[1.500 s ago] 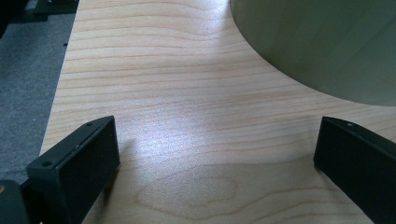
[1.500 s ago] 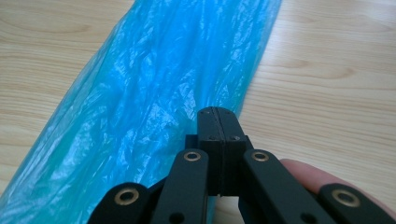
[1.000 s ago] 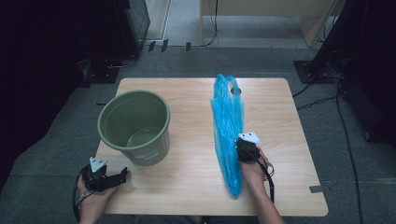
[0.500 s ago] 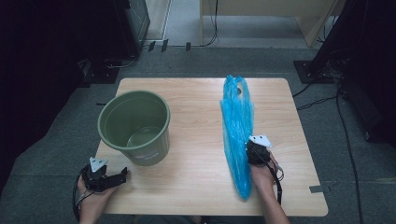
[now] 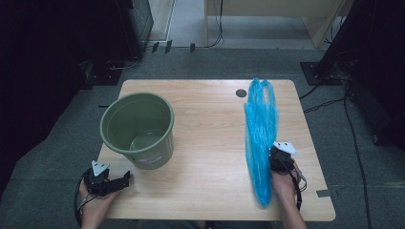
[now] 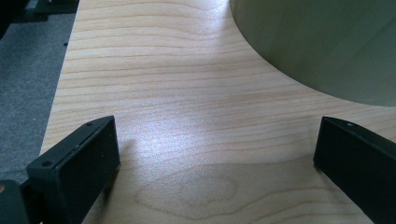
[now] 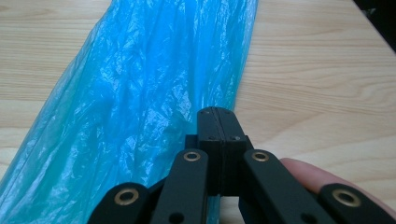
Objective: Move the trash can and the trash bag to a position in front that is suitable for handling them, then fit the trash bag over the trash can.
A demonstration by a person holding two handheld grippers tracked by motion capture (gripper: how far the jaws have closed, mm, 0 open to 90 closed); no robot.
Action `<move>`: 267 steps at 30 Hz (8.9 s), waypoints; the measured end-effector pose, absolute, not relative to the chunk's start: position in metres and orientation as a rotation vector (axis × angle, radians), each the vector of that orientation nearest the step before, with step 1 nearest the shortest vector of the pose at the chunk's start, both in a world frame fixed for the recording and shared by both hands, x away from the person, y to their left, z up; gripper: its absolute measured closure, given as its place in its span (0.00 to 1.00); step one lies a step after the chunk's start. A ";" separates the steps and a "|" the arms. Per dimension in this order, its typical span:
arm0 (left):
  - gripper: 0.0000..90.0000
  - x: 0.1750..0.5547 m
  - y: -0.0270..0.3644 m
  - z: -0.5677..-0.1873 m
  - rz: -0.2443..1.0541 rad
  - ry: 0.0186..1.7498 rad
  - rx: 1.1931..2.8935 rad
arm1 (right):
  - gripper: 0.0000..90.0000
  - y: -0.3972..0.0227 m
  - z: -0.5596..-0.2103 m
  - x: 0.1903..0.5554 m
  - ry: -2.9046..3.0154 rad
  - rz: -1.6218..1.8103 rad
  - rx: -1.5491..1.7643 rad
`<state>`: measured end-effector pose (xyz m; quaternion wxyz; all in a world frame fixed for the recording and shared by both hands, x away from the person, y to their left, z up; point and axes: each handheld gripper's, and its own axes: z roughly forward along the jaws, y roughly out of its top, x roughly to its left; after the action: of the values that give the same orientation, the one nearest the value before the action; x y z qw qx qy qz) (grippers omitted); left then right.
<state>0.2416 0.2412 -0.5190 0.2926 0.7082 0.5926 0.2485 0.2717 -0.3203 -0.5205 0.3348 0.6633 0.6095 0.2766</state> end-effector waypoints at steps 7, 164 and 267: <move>0.00 0.242 0.241 -0.519 0.663 1.579 1.887 | 0.77 -0.346 -0.514 0.266 1.564 0.799 1.790; 1.00 0.304 0.154 -0.456 0.691 1.485 1.601 | 1.00 -0.112 -0.458 0.340 1.751 1.264 1.422; 0.11 0.264 0.151 -0.514 0.569 1.514 1.807 | 0.00 -0.331 -0.498 0.334 1.448 0.778 2.046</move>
<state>0.2639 0.1510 -0.5144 0.3507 0.6979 0.5846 0.2196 0.3343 -0.3308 -0.4978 0.2559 0.7536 0.5334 0.2866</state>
